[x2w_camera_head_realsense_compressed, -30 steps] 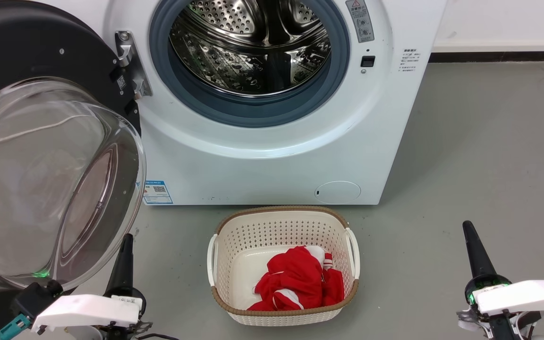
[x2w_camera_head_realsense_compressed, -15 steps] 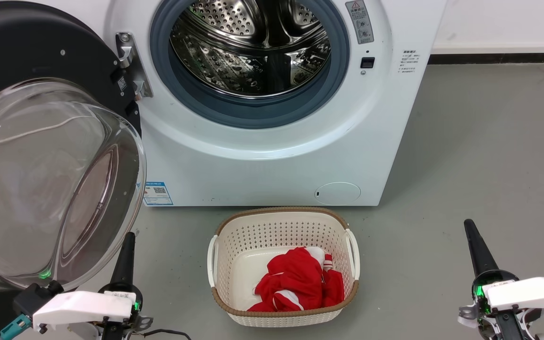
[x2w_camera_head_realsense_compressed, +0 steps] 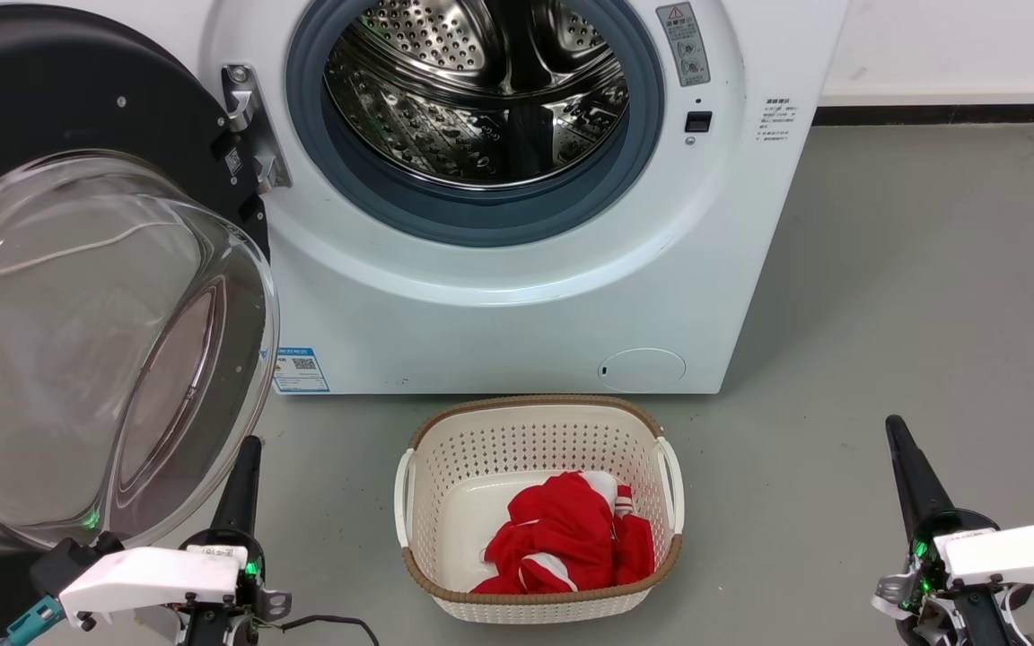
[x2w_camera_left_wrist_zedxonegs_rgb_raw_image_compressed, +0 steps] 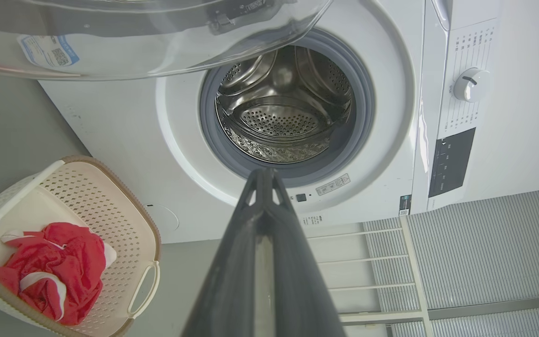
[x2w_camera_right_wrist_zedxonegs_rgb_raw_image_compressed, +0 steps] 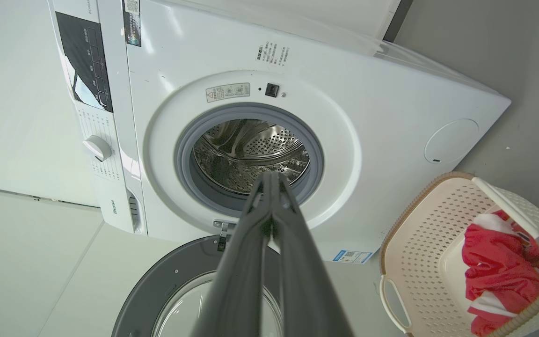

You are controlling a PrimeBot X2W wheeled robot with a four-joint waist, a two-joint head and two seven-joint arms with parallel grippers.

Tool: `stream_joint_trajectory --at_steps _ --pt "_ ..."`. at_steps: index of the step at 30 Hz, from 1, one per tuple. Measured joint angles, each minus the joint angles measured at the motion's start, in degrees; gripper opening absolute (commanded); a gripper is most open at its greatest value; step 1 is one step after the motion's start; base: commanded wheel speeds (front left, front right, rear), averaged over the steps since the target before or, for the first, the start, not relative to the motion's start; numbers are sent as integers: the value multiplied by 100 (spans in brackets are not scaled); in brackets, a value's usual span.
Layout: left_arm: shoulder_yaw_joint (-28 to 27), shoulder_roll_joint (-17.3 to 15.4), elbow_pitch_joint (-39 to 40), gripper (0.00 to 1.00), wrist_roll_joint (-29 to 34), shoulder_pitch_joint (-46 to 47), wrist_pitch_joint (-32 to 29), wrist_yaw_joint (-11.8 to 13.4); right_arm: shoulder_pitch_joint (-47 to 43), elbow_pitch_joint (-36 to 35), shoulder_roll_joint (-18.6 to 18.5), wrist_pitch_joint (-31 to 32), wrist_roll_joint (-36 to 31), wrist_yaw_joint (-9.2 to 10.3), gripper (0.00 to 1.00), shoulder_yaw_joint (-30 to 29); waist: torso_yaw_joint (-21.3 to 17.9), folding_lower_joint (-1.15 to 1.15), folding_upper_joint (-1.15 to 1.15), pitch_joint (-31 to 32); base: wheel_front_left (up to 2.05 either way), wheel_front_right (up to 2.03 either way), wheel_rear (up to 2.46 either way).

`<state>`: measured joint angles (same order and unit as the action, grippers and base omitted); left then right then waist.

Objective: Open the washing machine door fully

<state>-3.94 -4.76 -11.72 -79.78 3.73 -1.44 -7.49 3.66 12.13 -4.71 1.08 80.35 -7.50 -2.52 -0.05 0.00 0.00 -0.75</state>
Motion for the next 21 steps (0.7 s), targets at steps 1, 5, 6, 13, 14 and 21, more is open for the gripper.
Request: stream_joint_trajectory --at_steps 1,5,6,13,14,21 --pt "-4 1 -8 0 -49 4 -22 0 2 8 0 8 45 0 0 -5 0 0 0 2 0 0 0" --pt "-15 8 -41 0 -227 23 -74 0 67 32 1 56 240 0 0 -29 1 0 0 9 0 0 0" --pt "-18 9 -49 0 -274 25 -92 0 70 36 1 78 283 0 0 -34 1 0 0 10 0 0 0" --pt "-38 25 -98 0 -579 99 -167 0 106 77 3 153 590 1 0 -70 2 0 0 22 0 0 0" --pt "-41 26 -102 0 -623 107 -180 0 108 81 3 163 631 1 0 -75 2 0 0 24 0 0 0" --pt "-62 41 -151 0 -914 132 -260 0 126 115 8 249 917 1 0 -116 3 0 0 36 0 0 0"
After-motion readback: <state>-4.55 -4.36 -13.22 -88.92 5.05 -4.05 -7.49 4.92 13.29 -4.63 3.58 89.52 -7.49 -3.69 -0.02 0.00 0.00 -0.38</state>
